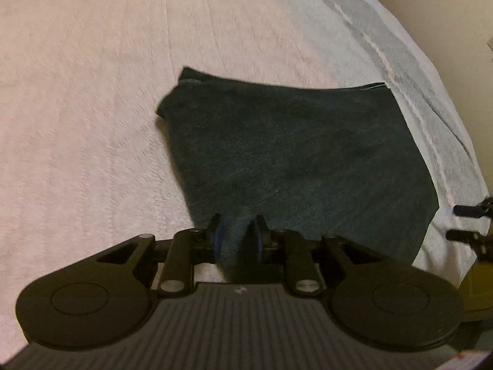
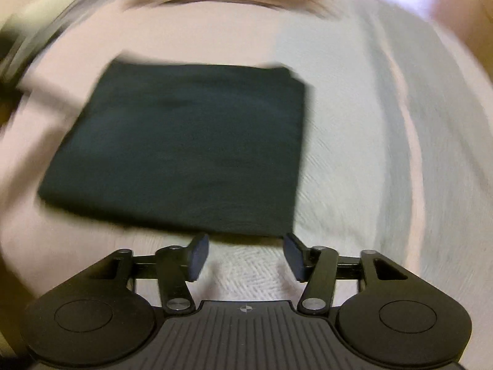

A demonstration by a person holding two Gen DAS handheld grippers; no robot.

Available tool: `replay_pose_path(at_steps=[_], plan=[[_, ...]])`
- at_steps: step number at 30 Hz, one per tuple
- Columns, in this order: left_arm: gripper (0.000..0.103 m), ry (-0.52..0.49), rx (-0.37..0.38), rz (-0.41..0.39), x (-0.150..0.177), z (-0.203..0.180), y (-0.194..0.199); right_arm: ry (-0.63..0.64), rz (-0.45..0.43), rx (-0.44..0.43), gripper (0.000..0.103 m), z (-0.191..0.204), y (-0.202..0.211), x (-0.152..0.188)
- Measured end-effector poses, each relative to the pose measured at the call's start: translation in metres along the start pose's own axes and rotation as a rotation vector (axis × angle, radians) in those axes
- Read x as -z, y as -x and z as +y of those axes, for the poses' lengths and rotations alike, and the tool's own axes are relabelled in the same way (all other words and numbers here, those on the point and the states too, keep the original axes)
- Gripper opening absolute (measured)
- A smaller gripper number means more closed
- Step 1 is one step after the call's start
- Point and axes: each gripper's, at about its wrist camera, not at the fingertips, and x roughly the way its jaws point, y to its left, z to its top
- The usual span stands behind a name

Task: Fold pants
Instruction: 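Grasp the bundle edge with both grippers and lift it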

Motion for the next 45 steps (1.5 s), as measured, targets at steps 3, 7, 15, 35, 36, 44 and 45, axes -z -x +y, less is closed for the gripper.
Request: replay_pose_path(at_steps=[3, 7, 15, 35, 36, 44, 45], plan=[[0.027, -0.074, -0.046, -0.039, 0.009, -0.014, 0.027, 0.321, -0.014, 0.048, 0.067, 0.027, -0.003, 0.006], [0.043, -0.162, -0.092, -0.076, 0.033, -0.049, 0.050, 0.787, -0.080, 0.114, 0.069, 0.056, -0.027, 0.023], [0.075, -0.401, -0.242, -0.120, 0.106, -0.147, 0.025, 1.246, -0.218, 0.161, 0.062, 0.046, -0.091, 0.051], [0.018, -0.983, -0.625, -0.056, 0.108, -0.213, -0.032, 0.840, -0.109, -0.131, 0.025, 0.013, 0.020, -0.045], [0.018, -0.963, -0.592, -0.049, 0.099, -0.211, -0.023, 0.858, -0.121, -0.112, 0.037, 0.012, 0.017, -0.039], [0.017, -0.789, -0.317, 0.023, 0.015, -0.186, 0.031, 0.985, -0.313, 0.081, 0.082, 0.033, 0.020, 0.025], [0.017, -0.774, -0.296, 0.030, 0.009, -0.184, 0.034, 1.013, -0.332, 0.087, 0.083, 0.038, 0.017, 0.028]])
